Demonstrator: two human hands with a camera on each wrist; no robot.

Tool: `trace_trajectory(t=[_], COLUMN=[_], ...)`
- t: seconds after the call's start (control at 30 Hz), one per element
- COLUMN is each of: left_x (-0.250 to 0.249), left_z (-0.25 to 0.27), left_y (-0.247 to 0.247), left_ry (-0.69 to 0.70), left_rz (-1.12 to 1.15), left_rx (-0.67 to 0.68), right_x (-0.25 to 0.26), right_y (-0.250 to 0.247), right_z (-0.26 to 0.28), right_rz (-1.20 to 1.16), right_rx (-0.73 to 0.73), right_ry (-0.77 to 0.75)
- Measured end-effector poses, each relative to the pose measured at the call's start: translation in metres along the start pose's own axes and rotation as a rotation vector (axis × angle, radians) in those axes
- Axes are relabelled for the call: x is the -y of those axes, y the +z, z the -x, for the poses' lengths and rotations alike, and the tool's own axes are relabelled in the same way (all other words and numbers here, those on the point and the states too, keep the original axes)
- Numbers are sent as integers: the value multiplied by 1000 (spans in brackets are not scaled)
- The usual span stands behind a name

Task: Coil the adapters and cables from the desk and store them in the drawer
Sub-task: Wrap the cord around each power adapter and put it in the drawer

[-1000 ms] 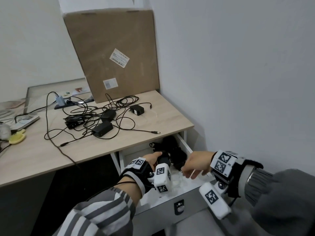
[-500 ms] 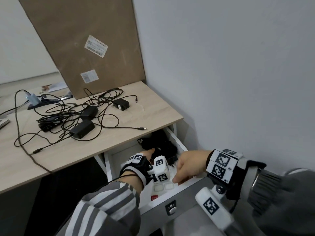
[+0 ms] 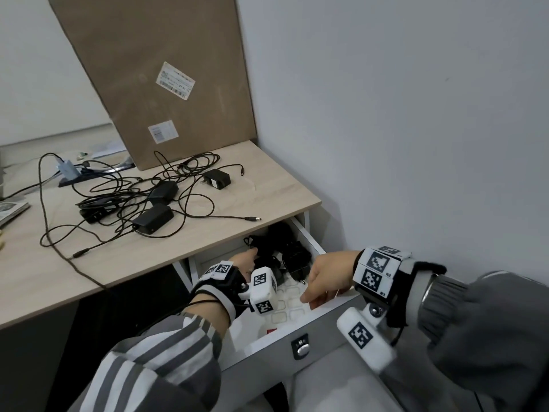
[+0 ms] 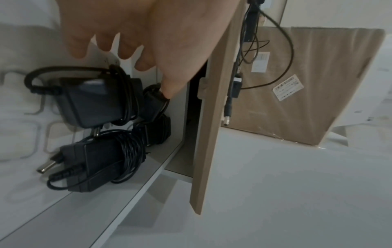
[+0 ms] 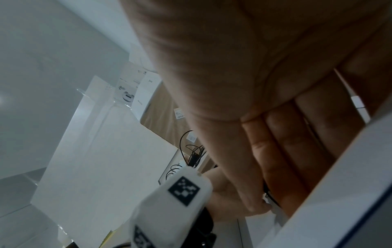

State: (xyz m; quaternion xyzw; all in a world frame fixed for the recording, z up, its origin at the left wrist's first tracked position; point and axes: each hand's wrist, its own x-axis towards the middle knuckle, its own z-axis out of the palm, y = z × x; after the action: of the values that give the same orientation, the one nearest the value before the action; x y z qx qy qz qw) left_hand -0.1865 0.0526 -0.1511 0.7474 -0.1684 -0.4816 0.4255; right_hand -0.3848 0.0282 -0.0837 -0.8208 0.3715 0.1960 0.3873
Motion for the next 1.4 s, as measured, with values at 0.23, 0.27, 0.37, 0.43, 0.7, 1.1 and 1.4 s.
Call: trace_trajectory(t=[0.23, 0.27, 0.37, 0.43, 0.7, 1.1, 1.4], left_x=[-12, -14, -24, -33, -67, -98, -104], left_z=[21, 29, 46, 57, 65, 2, -38], left_y=[-26, -29, -42, -54, -120, -209, -220], left_ry=[44, 48, 32, 39, 229, 359, 73], left_rz=[29, 49, 120, 147, 241, -168, -785], left_rx=[70, 114, 174, 188, 12, -463, -438], right_x=[12, 16, 34, 50, 117, 172, 192], right_y=[-1, -4, -12, -17, -50, -125, -119], right_z=[7, 7, 2, -6, -58, -129, -158], right_rz=[-26, -45, -86, -110, -301, -167, -218], right_rx=[16, 20, -30, -80, -473, -479, -342], right_ry=[53, 55, 36, 5, -196, -181, -209])
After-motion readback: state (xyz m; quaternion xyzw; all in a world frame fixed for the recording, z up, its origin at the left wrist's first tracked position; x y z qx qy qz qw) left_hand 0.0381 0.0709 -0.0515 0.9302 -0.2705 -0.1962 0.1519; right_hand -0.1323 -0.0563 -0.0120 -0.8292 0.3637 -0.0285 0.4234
